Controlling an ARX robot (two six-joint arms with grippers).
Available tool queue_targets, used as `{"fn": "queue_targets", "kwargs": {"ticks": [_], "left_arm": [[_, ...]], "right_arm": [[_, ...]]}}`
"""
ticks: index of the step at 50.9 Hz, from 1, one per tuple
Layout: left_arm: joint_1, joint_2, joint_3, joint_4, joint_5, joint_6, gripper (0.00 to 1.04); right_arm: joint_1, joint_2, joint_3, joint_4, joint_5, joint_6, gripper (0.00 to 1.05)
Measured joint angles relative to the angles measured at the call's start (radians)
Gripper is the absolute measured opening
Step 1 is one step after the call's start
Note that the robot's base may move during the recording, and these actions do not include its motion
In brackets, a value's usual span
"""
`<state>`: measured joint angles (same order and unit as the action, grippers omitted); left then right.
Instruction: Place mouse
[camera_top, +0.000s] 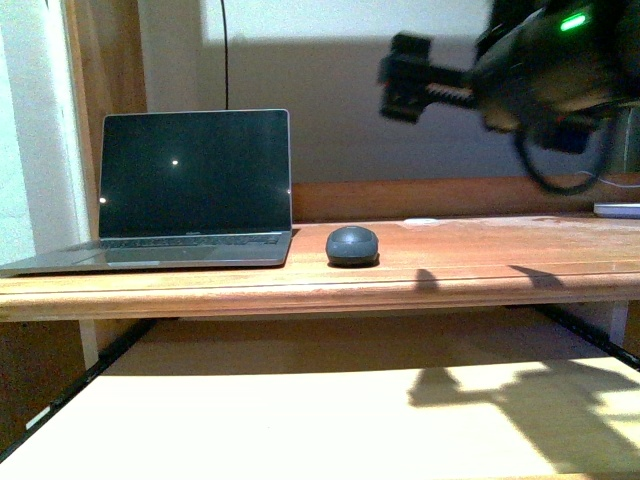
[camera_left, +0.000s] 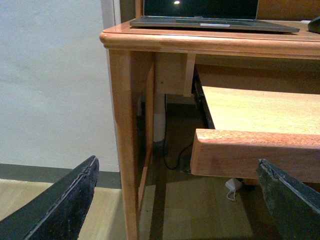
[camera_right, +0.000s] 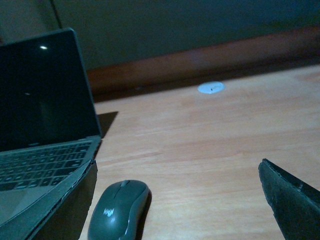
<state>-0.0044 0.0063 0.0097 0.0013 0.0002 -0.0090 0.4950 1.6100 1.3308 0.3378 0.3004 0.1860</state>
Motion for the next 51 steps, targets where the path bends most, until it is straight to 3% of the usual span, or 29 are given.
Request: {"fn": "queue_targets", "kwargs": {"ticks": [15, 30, 35, 51], "left_arm": [[0.000, 0.000, 0.000, 0.000, 0.000, 0.000, 0.97], [0.000, 0.000, 0.000, 0.000, 0.000, 0.000, 0.97], [0.000, 0.000, 0.000, 0.000, 0.000, 0.000, 0.97], [0.000, 0.000, 0.000, 0.000, 0.000, 0.000, 0.97]], "right_arm": [[-0.140, -0.430, -0.594, 0.059, -0.363, -0.060, 0.97], [-0.303, -0.813, -1.047, -0.051, -0.731, -0.209, 0.97], [-0.303, -0.833, -1.107, -0.073, -0.733, -0.261, 0.97], [-0.066, -0.474, -1.060, 0.228, -0.432, -0.271, 0.97]]}}
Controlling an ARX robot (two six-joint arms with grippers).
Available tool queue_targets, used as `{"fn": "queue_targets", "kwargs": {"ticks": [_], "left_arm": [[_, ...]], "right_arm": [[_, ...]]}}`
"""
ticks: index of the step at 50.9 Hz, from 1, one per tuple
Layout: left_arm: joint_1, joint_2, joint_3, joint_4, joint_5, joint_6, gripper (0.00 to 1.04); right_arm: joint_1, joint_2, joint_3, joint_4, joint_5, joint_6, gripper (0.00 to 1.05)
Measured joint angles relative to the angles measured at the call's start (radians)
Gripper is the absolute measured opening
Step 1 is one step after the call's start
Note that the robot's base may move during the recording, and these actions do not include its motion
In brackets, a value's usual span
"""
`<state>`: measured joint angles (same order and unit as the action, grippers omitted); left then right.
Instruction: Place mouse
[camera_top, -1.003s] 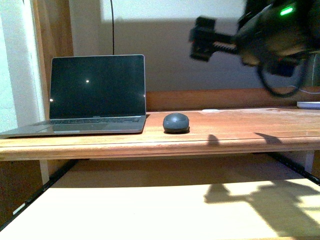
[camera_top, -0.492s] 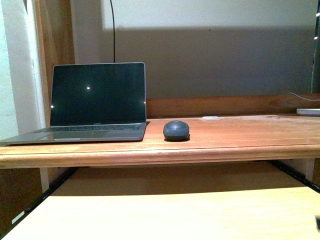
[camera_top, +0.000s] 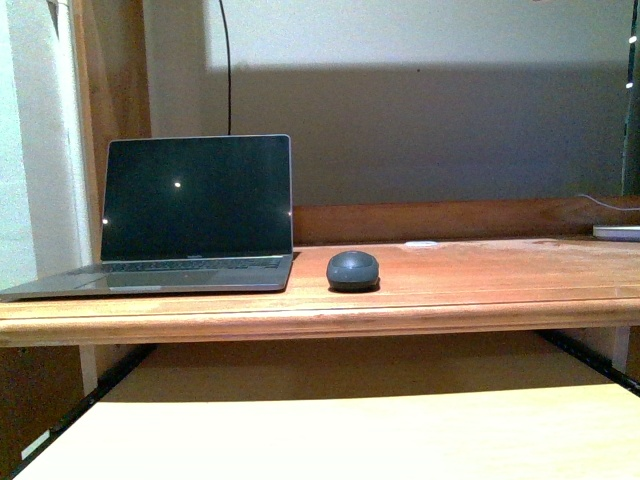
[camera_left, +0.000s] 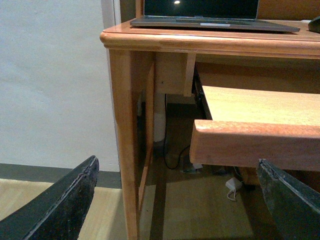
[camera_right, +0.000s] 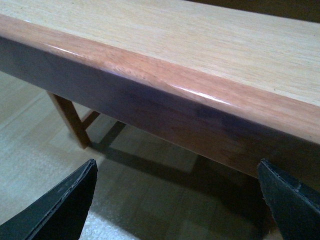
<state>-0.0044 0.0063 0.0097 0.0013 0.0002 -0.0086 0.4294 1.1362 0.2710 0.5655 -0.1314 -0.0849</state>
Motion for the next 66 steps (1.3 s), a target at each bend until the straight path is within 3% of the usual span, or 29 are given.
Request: {"fn": "queue_targets", "kwargs": {"ticks": [10, 17, 27, 37, 42, 54, 66], "left_arm": [[0.000, 0.000, 0.000, 0.000, 0.000, 0.000, 0.97], [0.000, 0.000, 0.000, 0.000, 0.000, 0.000, 0.97], [0.000, 0.000, 0.000, 0.000, 0.000, 0.000, 0.97], [0.000, 0.000, 0.000, 0.000, 0.000, 0.000, 0.97], [0.000, 0.000, 0.000, 0.000, 0.000, 0.000, 0.97], [0.000, 0.000, 0.000, 0.000, 0.000, 0.000, 0.97], [0.000, 0.000, 0.000, 0.000, 0.000, 0.000, 0.97]], "right_arm": [[0.079, 0.250, 0.185, 0.092, 0.168, 0.045, 0.97], [0.107, 0.364, 0.303, 0.093, 0.234, 0.071, 0.97], [0.130, 0.597, 0.596, 0.015, 0.348, 0.118, 0.97], [0.132, 0.687, 0.729, -0.048, 0.415, 0.145, 0.97], [0.137, 0.695, 0.742, -0.058, 0.431, 0.167, 0.97], [0.111, 0.599, 0.653, -0.044, 0.359, 0.205, 0.97], [0.059, 0.217, 0.398, -0.115, 0.315, 0.259, 0.97]]}}
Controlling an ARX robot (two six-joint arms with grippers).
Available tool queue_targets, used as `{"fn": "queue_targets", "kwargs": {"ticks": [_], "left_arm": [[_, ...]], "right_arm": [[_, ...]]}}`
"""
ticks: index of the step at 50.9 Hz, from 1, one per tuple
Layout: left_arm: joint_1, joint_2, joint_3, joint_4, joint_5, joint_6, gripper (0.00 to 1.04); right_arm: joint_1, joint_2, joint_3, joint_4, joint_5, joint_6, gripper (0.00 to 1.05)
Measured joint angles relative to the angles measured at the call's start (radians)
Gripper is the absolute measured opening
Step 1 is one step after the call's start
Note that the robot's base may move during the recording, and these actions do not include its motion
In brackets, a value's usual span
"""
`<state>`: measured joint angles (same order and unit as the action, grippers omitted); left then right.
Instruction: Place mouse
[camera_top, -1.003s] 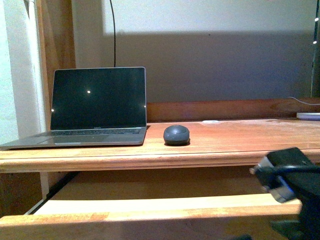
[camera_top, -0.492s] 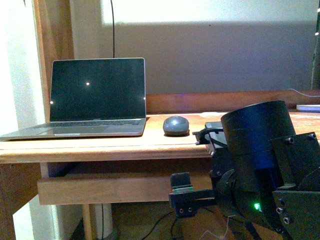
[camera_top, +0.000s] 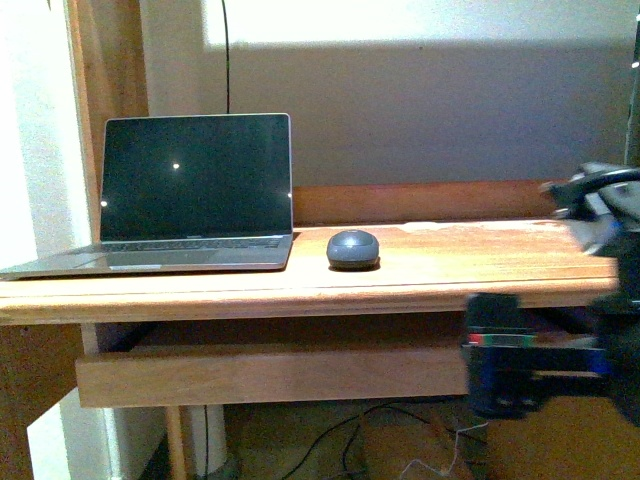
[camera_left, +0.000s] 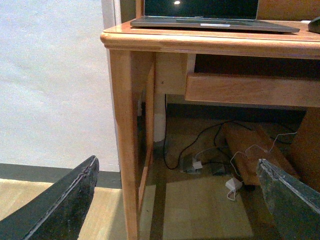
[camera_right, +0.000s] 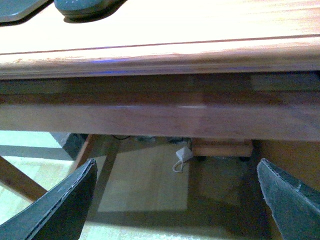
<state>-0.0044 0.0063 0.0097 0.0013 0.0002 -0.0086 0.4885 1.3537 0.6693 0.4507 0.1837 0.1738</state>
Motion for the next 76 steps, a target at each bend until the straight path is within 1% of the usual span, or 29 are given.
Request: {"fn": "queue_targets", "kwargs": {"ticks": [3, 8, 14, 18, 21, 25, 27, 29, 33, 35, 37, 38, 39, 42, 44, 46, 48, 50, 51, 56, 57, 61, 62, 64, 72, 74, 75, 76], "left_arm": [[0.000, 0.000, 0.000, 0.000, 0.000, 0.000, 0.97], [0.000, 0.000, 0.000, 0.000, 0.000, 0.000, 0.97], [0.000, 0.000, 0.000, 0.000, 0.000, 0.000, 0.97], [0.000, 0.000, 0.000, 0.000, 0.000, 0.000, 0.97], [0.000, 0.000, 0.000, 0.000, 0.000, 0.000, 0.97], [0.000, 0.000, 0.000, 0.000, 0.000, 0.000, 0.97], [0.000, 0.000, 0.000, 0.000, 0.000, 0.000, 0.97], [0.000, 0.000, 0.000, 0.000, 0.000, 0.000, 0.97], [0.000, 0.000, 0.000, 0.000, 0.000, 0.000, 0.97], [0.000, 0.000, 0.000, 0.000, 0.000, 0.000, 0.97], [0.000, 0.000, 0.000, 0.000, 0.000, 0.000, 0.97], [0.000, 0.000, 0.000, 0.000, 0.000, 0.000, 0.97], [0.000, 0.000, 0.000, 0.000, -0.002, 0.000, 0.97], [0.000, 0.000, 0.000, 0.000, 0.000, 0.000, 0.97], [0.000, 0.000, 0.000, 0.000, 0.000, 0.000, 0.97], [0.000, 0.000, 0.000, 0.000, 0.000, 0.000, 0.97], [0.000, 0.000, 0.000, 0.000, 0.000, 0.000, 0.97], [0.000, 0.000, 0.000, 0.000, 0.000, 0.000, 0.97], [0.000, 0.000, 0.000, 0.000, 0.000, 0.000, 0.97], [0.000, 0.000, 0.000, 0.000, 0.000, 0.000, 0.97], [0.000, 0.000, 0.000, 0.000, 0.000, 0.000, 0.97], [0.000, 0.000, 0.000, 0.000, 0.000, 0.000, 0.97], [0.000, 0.000, 0.000, 0.000, 0.000, 0.000, 0.97], [0.000, 0.000, 0.000, 0.000, 0.000, 0.000, 0.97], [0.000, 0.000, 0.000, 0.000, 0.000, 0.000, 0.97], [0.000, 0.000, 0.000, 0.000, 0.000, 0.000, 0.97], [0.000, 0.000, 0.000, 0.000, 0.000, 0.000, 0.97], [0.000, 0.000, 0.000, 0.000, 0.000, 0.000, 0.97]], "right_arm": [[-0.023, -0.108, -0.072, -0.033, -0.018, 0.004, 0.97], [-0.087, -0.347, -0.225, -0.156, -0.091, 0.041, 0.97], [-0.148, -0.597, -0.347, -0.283, -0.129, 0.085, 0.97], [-0.152, -0.807, -0.429, -0.396, -0.154, 0.102, 0.97], [-0.158, -0.901, -0.462, -0.455, -0.184, 0.113, 0.97], [-0.189, -1.054, -0.497, -0.556, -0.232, 0.132, 0.97], [-0.228, -1.124, -0.515, -0.596, -0.276, 0.148, 0.97], [-0.310, -1.189, -0.541, -0.611, -0.354, 0.156, 0.97], [-0.440, -1.230, -0.570, -0.607, -0.464, 0.145, 0.97], [-0.462, -1.256, -0.592, -0.571, -0.425, 0.110, 0.94], [-0.475, -1.297, -0.632, -0.505, -0.325, 0.051, 0.88], [-0.476, -1.305, -0.640, -0.492, -0.300, 0.028, 0.86], [-0.480, -1.324, -0.653, -0.475, -0.242, -0.010, 0.82], [-0.487, -1.341, -0.653, -0.458, -0.194, -0.064, 0.74], [-0.487, -1.347, -0.653, -0.455, -0.190, -0.095, 0.68], [-0.487, -1.349, -0.653, -0.454, -0.188, -0.121, 0.58], [-0.487, -1.349, -0.653, -0.454, -0.188, -0.132, 0.54], [-0.487, -1.349, -0.653, -0.454, -0.187, -0.143, 0.46], [-0.487, -1.349, -0.653, -0.454, -0.187, -0.144, 0.44], [-0.487, -1.350, -0.653, -0.453, -0.187, -0.154, 0.29], [-0.487, -1.350, -0.653, -0.453, -0.187, -0.154, 0.28], [-0.487, -1.350, -0.653, -0.453, -0.187, -0.161, 0.14], [-0.487, -1.350, -0.653, -0.454, -0.187, -0.164, 0.08], [-0.487, -1.350, -0.653, -0.453, -0.187, -0.169, 0.03], [-0.487, -1.350, -0.653, -0.453, -0.187, -0.168, 0.03], [-0.487, -1.350, -0.653, -0.453, -0.187, -0.170, 0.08], [-0.487, -1.350, -0.653, -0.453, -0.187, -0.169, 0.08], [-0.487, -1.350, -0.653, -0.453, -0.187, -0.169, 0.13]]}}
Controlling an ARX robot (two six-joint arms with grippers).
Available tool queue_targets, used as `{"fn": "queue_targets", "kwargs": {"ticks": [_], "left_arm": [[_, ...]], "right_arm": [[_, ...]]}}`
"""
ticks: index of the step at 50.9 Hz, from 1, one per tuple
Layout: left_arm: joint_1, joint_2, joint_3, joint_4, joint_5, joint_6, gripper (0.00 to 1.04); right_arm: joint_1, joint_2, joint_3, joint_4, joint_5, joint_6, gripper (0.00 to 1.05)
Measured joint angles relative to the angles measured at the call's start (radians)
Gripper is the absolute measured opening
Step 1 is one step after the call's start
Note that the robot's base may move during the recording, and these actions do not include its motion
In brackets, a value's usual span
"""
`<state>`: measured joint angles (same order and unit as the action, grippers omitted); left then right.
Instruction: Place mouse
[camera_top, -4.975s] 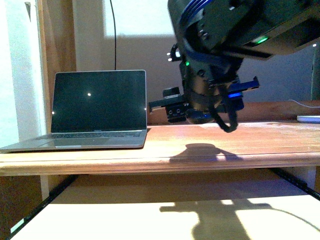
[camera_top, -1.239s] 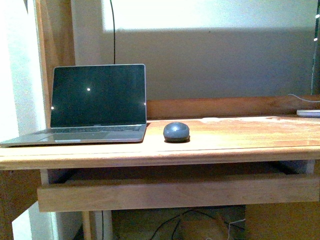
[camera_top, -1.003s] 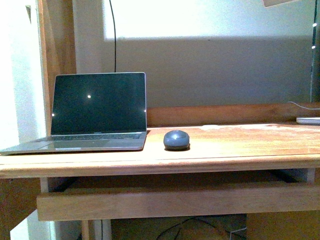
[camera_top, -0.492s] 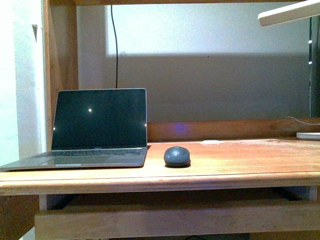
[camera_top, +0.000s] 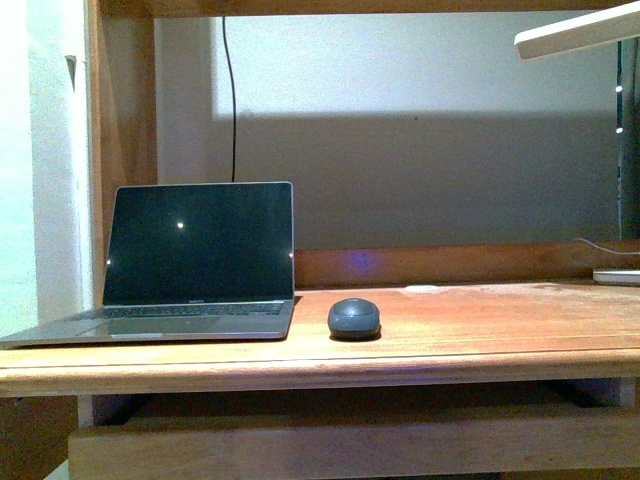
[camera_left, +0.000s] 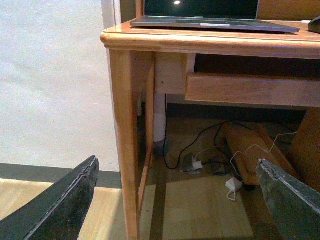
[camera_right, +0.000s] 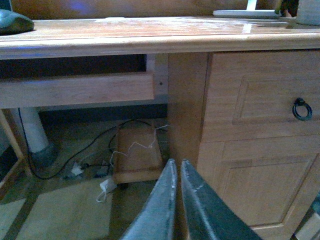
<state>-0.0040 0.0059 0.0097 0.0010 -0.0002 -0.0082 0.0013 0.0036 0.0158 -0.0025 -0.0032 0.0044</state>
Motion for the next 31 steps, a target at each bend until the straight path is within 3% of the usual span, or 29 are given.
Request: {"fn": "queue_targets", "kwargs": {"ticks": [3, 10, 26, 31], "left_arm": [[0.000, 0.000, 0.000, 0.000, 0.000, 0.000, 0.97], [0.000, 0.000, 0.000, 0.000, 0.000, 0.000, 0.97], [0.000, 0.000, 0.000, 0.000, 0.000, 0.000, 0.97], [0.000, 0.000, 0.000, 0.000, 0.000, 0.000, 0.97]], "right_arm": [[0.000, 0.000, 0.000, 0.000, 0.000, 0.000, 0.21], [0.000, 0.000, 0.000, 0.000, 0.000, 0.000, 0.53], [0.000, 0.000, 0.000, 0.000, 0.000, 0.000, 0.98], [0.000, 0.000, 0.000, 0.000, 0.000, 0.000, 0.97]]}}
